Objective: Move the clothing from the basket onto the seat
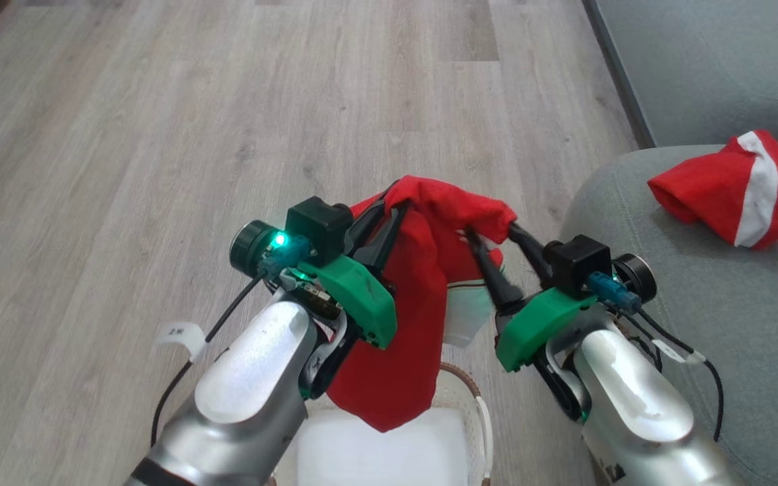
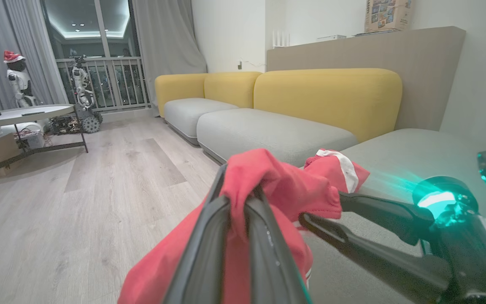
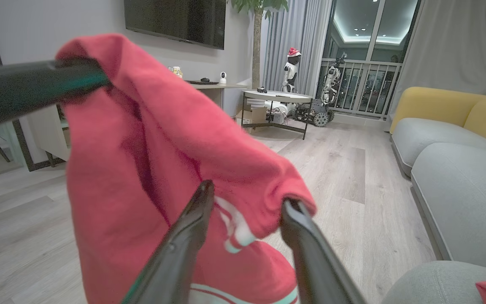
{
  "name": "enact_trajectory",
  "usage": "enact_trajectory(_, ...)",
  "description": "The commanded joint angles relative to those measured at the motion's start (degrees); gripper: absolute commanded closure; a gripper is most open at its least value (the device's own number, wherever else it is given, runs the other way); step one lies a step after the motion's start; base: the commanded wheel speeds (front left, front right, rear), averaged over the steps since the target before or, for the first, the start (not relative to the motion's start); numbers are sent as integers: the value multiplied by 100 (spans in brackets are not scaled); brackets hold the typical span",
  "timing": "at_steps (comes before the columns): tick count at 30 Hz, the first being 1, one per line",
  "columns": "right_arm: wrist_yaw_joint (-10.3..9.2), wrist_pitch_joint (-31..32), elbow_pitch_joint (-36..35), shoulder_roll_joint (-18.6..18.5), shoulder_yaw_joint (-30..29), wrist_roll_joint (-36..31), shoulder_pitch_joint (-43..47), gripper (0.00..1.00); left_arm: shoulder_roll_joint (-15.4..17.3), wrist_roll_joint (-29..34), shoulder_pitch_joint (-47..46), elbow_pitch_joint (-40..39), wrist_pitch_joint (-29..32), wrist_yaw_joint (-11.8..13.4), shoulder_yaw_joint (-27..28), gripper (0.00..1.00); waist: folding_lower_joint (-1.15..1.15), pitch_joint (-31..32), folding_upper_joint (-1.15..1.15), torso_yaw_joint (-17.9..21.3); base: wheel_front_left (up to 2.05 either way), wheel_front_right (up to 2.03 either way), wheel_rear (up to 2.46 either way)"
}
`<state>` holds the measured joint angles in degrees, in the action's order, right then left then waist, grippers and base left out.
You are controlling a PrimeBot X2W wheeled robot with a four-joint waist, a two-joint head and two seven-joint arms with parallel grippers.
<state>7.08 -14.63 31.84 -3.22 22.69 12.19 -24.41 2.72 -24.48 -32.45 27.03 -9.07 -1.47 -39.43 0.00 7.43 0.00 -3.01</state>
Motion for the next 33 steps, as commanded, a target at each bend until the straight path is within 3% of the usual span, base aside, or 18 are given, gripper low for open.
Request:
enact_trajectory(1, 41, -37, -132, 35, 88, 41, -305, 88, 49, -61, -272, -223, -14, 21, 192, 100, 0, -9, 0, -17, 0, 0, 0)
enact_trajectory(2, 41, -37, -63, 35, 97, 96, -359, 100, 49, -72, -247, -237, -12, 44, 183, 100, 0, -21, 0, -40, 0, 0, 0)
enact_trajectory(10, 41, -37, -27, 35, -59, 178, -490, 100, 124, -173, -80, -215, -65, 129, 238, 100, 0, -83, 0, -10, 0, 0, 0)
enact_trajectory(11, 41, -37, -47, 35, -105, 172, -520, 100, 137, -186, -50, -202, -89, 144, 253, 82, 0, -89, 0, 8, 0, 0, 0)
enact_trajectory(14, 41, -37, -118, 35, -281, 78, -636, 100, 168, -231, 38, -154, -170, 175, 297, 4, 0, -113, 0, 82, 0, 0, 0)
enact_trajectory(15, 41, -37, -145, 35, -349, 42, -678, 100, 177, -233, 66, -143, -199, 188, 302, 0, 0, -121, 0, 110, 0, 0, 0)
enact_trajectory(24, 41, -37, -376, -32, -1013, -398, -977, 100, 199, -228, 360, -145, -412, 205, 232, 0, 0, -198, 0, 532, 0, 0, 0)
enact_trajectory(33, 41, -37, -603, -262, -1321, -528, -1043, 100, 159, -218, 623, -113, -505, 202, 87, 0, 0, -291, 0, 1168, 0, 0, 0)
